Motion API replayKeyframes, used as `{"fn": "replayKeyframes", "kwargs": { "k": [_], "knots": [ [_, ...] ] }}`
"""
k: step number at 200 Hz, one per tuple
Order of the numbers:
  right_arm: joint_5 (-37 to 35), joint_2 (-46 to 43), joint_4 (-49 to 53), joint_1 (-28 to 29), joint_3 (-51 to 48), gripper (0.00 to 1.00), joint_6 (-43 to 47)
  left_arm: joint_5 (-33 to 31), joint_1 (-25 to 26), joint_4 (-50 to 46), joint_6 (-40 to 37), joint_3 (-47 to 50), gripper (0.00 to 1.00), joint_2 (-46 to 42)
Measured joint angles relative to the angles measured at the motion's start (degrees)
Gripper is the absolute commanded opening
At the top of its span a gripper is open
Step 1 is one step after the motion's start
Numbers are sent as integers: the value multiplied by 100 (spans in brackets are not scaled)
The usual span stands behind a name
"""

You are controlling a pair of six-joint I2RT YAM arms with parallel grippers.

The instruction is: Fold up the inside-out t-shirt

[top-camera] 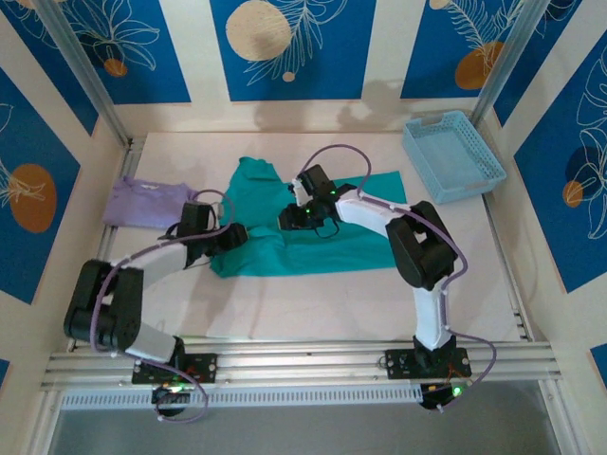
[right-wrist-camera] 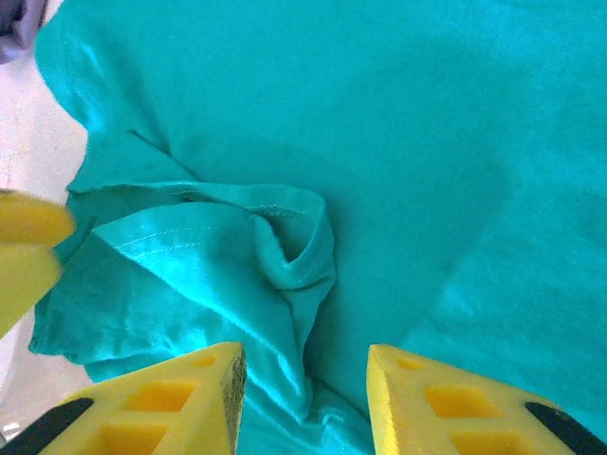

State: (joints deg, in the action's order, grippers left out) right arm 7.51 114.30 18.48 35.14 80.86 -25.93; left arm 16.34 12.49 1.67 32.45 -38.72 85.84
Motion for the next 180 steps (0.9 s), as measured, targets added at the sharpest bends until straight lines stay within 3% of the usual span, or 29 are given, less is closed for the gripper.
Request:
{"fn": "replayKeyframes", "kwargs": {
  "k": [132, 160, 180],
  "knots": [
    [-98, -411, -129, -4, -378, 40, 4, 269, -13, 481, 168, -1464, 58, 1563],
    [-361, -940, -61, -70, -892, 43, 55, 94, -50, 448, 177, -1534, 59, 1521],
    [-586, -1624, 79, -243, -1467, 48, 48, -35, -11, 433, 221, -1132, 60, 964]
  ]
}}
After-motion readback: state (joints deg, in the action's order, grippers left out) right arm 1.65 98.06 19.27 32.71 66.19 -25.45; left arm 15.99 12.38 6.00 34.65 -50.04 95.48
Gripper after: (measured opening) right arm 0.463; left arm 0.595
